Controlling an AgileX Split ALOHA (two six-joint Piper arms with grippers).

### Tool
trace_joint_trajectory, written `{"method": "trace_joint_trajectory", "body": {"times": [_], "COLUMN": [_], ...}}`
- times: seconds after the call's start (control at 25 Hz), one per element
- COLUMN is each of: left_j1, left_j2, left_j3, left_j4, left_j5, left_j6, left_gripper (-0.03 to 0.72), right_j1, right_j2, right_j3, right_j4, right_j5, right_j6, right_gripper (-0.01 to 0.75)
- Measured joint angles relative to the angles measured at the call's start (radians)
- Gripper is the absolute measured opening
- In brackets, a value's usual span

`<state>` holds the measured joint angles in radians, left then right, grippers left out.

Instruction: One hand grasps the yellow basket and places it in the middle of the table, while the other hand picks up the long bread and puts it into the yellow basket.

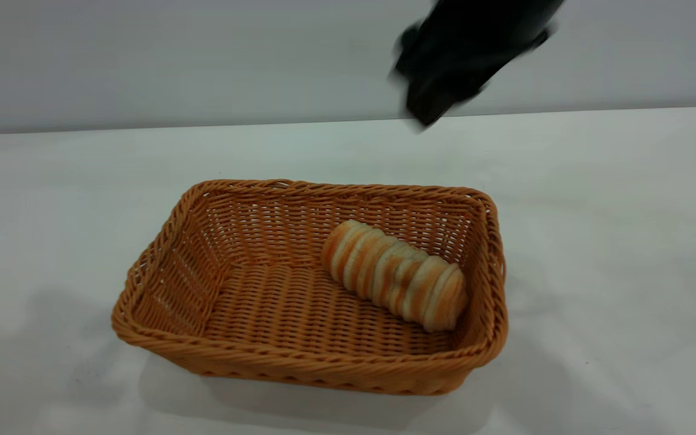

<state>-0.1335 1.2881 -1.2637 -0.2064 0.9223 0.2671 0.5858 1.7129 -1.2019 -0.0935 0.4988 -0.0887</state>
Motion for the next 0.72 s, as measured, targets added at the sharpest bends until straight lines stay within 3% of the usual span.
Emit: {"method": "trace_joint_trajectory", "body": {"times": [0.4, 0.72], "left_j1": [0.0, 0.0], "left_j2": [-0.291, -0.598], "left_j3": [0.206, 0.369], "left_j4": [0.007, 0.007], "left_j5": [-0.019, 0.011], "left_j6": [-0.017, -0.033], "left_gripper": [0.594, 0.594], "right_j1": [-0.136, -0.151], "right_j2": [-0.34, -0.607], "right_j3": [0.001, 0.001], "right_j4": [-0.002, -0.018], "right_j5": [0.276, 0.491], "right_j6": [0.015, 0.019], "right_gripper": [0.435, 0.39]}}
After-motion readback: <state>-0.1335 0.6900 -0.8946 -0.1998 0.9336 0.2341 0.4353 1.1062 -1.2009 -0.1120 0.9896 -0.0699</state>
